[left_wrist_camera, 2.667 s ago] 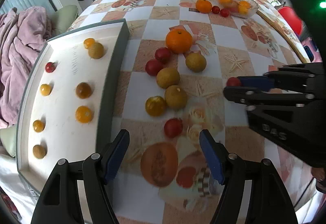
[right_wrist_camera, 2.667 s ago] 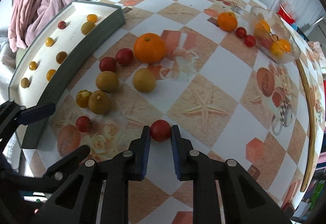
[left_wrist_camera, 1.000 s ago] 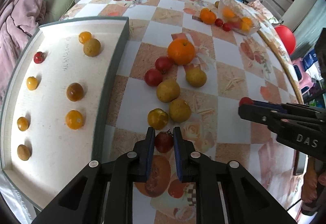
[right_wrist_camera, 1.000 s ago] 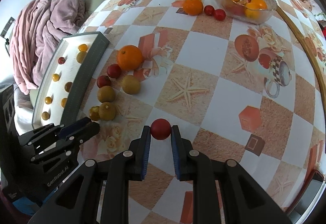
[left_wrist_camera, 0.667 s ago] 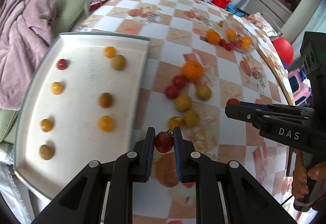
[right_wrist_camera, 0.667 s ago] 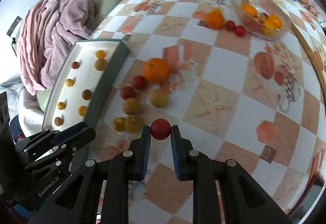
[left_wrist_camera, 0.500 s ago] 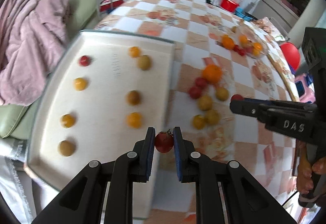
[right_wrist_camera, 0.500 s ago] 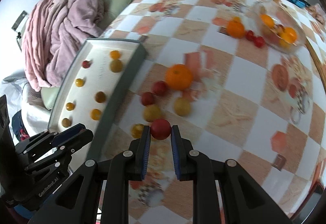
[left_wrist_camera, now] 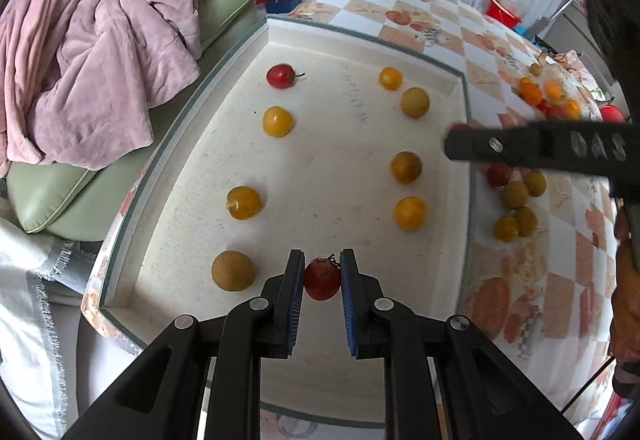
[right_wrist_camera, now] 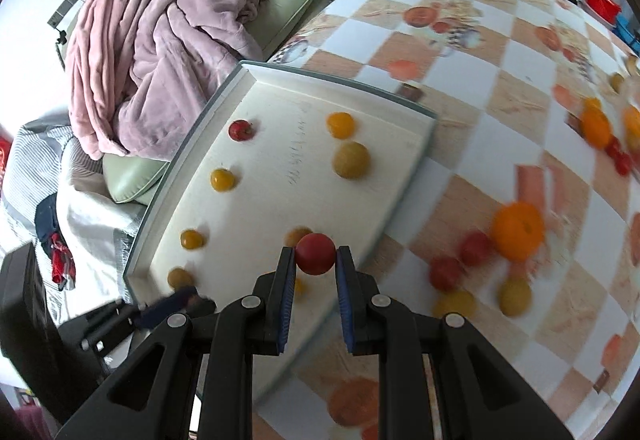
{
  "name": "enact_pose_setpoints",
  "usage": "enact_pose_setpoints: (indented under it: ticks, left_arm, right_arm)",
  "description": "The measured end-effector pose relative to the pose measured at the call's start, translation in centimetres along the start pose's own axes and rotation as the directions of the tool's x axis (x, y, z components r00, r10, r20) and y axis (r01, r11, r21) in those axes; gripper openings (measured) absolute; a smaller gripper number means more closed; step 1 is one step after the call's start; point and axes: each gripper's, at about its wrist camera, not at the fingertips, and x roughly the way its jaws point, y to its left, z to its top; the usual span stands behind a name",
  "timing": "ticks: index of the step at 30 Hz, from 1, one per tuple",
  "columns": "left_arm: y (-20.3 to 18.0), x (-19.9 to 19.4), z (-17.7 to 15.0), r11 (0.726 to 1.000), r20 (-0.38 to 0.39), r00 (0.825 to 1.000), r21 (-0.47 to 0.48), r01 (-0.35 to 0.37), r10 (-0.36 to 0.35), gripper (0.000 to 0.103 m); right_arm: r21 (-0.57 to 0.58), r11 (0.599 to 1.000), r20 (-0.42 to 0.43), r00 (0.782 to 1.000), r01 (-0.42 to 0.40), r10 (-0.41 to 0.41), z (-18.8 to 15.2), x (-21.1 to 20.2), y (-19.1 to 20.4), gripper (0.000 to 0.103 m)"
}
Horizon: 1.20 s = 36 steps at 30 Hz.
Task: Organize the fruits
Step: 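Carry both red tomatoes over the white tray and open both tools, then grasp a yellow plum with the left tool while the right tool grasps another yellow plum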
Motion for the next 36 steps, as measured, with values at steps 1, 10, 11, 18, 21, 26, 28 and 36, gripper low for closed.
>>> enact_pose_setpoints:
  ticks: [1,10,11,18,21,26,28,36]
  left_arm:
    - [0.0,0.1,0.0,1.000,0.000,1.000,0.005,-0.002,0.002,0.019]
    - [0.2,1.1,-0.4,0.999,-0.015,1.000,0.039,-0.021,0.021,0.019]
    - [0.1,1.1,-0.4,0.999,-0.015,1.000,0.039,-0.025,0.025,0.019]
    - [-0.5,1.8,-0.8,0.995,-0.032,0.998,0.080,-0.051,0.054,0.021]
    - [-0.7,1.9,-0.8,0.994,-0.036,0.998,0.096,-0.056,0.060,0.064]
    - [-0.7,1.1,-0.6,0.991,0.008,0.996,0.101,-0.084,0.084,0.079]
    - [-0.9,1.2,-0.5,0.990,-0.003,0.996,0.112,-0.089,0.090,0.079]
    - [-2.5,-0.1,-0.1,0.986,0.015,0.996,0.144,-0.088,0.087,0.079]
  right_arm:
    - [-0.006,1.000,-0.003,1.000,0.005,-0.005,0.3,0.4,0.3,0.022]
    - [-0.028,0.999,-0.038,0.998,0.041,-0.042,2.3,3.9,1.8,0.022]
    - [-0.031,0.998,-0.045,0.998,0.046,-0.047,2.4,4.2,1.8,0.022]
    - [-0.041,0.997,-0.075,0.995,0.068,-0.070,2.5,5.5,1.8,0.026]
    - [-0.041,0.998,-0.079,0.996,0.042,-0.046,2.5,5.4,2.1,0.048]
    - [-0.030,0.999,-0.033,0.999,0.027,-0.028,2.4,4.0,2.2,0.065]
    - [-0.014,1.000,-0.010,1.000,0.021,-0.021,2.2,3.0,1.8,0.066]
    - [0.049,0.996,0.066,0.995,0.077,-0.080,-0.1,-1.8,-1.8,0.069]
